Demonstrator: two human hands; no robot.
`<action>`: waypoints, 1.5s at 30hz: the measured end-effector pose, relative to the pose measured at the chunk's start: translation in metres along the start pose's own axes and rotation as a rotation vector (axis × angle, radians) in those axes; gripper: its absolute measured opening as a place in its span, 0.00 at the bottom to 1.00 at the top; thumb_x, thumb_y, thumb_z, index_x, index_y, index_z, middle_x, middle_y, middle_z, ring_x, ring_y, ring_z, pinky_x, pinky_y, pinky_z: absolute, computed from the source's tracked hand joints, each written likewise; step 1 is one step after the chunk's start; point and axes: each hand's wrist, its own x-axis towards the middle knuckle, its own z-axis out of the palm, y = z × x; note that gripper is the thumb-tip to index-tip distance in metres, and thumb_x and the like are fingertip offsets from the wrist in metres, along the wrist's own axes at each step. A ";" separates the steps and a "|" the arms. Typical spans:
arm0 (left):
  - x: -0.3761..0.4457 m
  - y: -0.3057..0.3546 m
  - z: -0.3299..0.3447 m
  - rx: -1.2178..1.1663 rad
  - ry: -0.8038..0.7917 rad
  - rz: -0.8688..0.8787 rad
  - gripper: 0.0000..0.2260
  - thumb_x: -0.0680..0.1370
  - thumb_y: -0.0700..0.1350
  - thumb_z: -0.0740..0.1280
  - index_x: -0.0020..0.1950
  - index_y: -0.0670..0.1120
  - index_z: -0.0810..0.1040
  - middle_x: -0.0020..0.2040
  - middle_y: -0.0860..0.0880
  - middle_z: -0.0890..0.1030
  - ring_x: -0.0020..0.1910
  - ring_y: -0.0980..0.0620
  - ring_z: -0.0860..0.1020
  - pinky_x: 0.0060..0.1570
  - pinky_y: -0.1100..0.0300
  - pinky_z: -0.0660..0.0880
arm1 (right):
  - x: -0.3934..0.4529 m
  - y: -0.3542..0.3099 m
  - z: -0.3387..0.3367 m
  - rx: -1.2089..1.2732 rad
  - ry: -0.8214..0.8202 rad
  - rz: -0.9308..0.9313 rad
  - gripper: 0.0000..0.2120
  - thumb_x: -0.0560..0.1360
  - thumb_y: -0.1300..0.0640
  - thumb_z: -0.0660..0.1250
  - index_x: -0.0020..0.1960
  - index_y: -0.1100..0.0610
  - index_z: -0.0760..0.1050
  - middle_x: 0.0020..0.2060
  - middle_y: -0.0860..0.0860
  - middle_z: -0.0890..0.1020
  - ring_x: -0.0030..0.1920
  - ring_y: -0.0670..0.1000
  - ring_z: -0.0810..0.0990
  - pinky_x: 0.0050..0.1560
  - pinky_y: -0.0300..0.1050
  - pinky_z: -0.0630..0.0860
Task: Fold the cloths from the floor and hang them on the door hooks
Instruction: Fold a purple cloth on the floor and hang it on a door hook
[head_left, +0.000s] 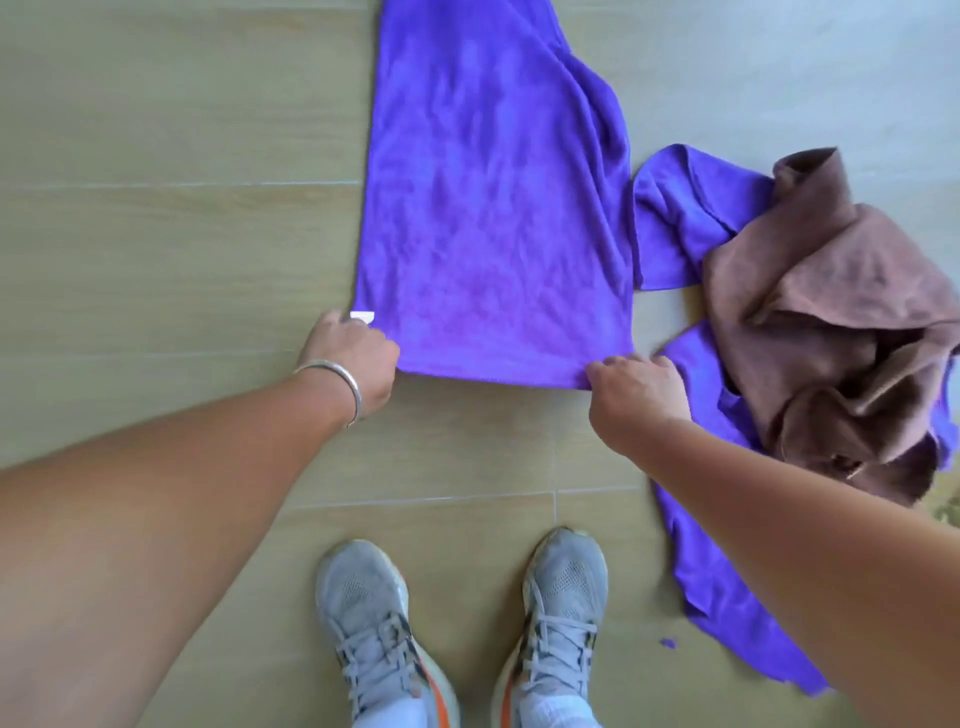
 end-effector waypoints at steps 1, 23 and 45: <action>-0.025 0.001 0.005 -0.024 -0.075 0.008 0.14 0.75 0.44 0.58 0.55 0.51 0.79 0.54 0.52 0.81 0.64 0.51 0.73 0.63 0.53 0.63 | -0.020 -0.004 -0.003 0.009 -0.022 -0.038 0.12 0.72 0.59 0.57 0.50 0.51 0.77 0.47 0.50 0.81 0.53 0.55 0.77 0.49 0.48 0.65; -0.288 -0.245 -0.331 -0.603 0.358 -0.424 0.12 0.75 0.44 0.57 0.47 0.48 0.80 0.46 0.48 0.82 0.46 0.43 0.77 0.43 0.57 0.74 | -0.129 -0.013 -0.498 0.194 0.413 -0.012 0.22 0.70 0.64 0.56 0.57 0.45 0.76 0.53 0.51 0.81 0.54 0.56 0.77 0.46 0.44 0.66; -0.379 -0.203 -0.262 -0.537 0.645 0.005 0.08 0.78 0.48 0.67 0.42 0.49 0.83 0.38 0.52 0.79 0.44 0.49 0.79 0.35 0.59 0.73 | -0.212 0.026 -0.428 0.266 0.393 -0.301 0.12 0.79 0.57 0.59 0.58 0.49 0.78 0.53 0.47 0.82 0.56 0.52 0.79 0.53 0.46 0.73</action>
